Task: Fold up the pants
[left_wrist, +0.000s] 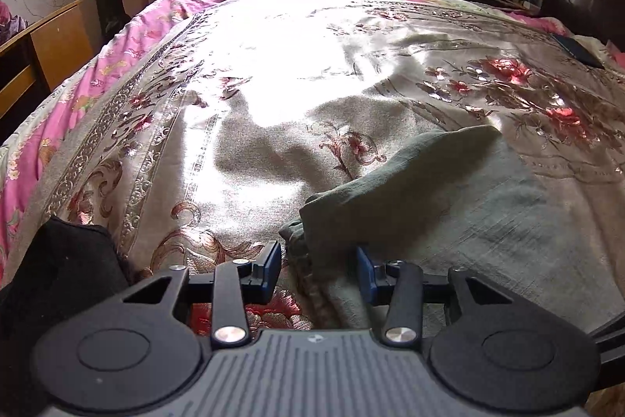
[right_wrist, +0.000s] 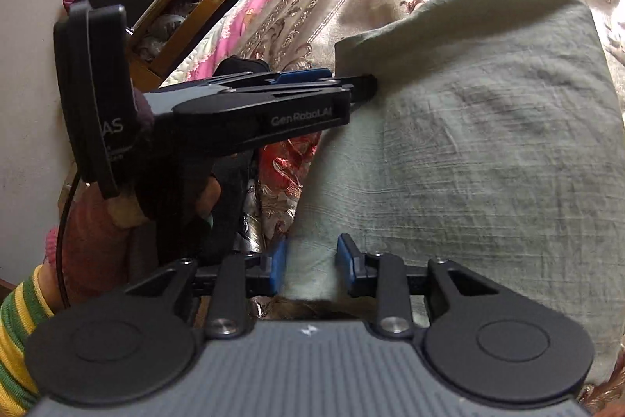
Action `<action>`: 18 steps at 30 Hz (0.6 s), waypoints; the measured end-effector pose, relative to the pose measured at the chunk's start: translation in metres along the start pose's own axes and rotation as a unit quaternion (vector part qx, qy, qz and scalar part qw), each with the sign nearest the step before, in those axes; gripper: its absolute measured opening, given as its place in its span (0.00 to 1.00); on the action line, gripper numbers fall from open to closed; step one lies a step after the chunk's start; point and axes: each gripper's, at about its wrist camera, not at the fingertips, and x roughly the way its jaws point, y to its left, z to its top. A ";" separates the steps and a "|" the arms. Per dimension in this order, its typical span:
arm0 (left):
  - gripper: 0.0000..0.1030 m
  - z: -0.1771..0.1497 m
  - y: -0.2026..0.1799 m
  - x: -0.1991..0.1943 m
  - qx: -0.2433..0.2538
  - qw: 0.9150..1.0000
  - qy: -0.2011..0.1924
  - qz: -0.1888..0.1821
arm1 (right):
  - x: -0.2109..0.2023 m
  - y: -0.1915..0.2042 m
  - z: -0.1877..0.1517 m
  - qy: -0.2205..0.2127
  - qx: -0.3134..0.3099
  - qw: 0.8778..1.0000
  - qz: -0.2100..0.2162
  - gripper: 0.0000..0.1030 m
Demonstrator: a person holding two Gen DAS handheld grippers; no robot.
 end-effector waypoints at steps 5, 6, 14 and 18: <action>0.62 -0.004 0.011 -0.020 -0.026 0.999 -0.017 0.005 | -0.017 0.011 -0.007 0.006 -0.024 0.999 0.039 0.38; 0.61 -0.005 0.010 -0.027 -0.027 0.999 -0.023 0.000 | -0.018 0.012 -0.009 0.011 -0.026 0.999 0.045 0.38; 0.62 -0.010 -0.004 -0.019 -0.008 1.000 0.007 0.018 | 0.007 -0.006 -0.008 0.060 0.050 0.994 0.074 0.40; 0.62 -0.010 -0.007 -0.030 0.011 0.999 -0.003 0.038 | -0.023 0.008 -0.016 0.031 -0.002 0.998 0.061 0.40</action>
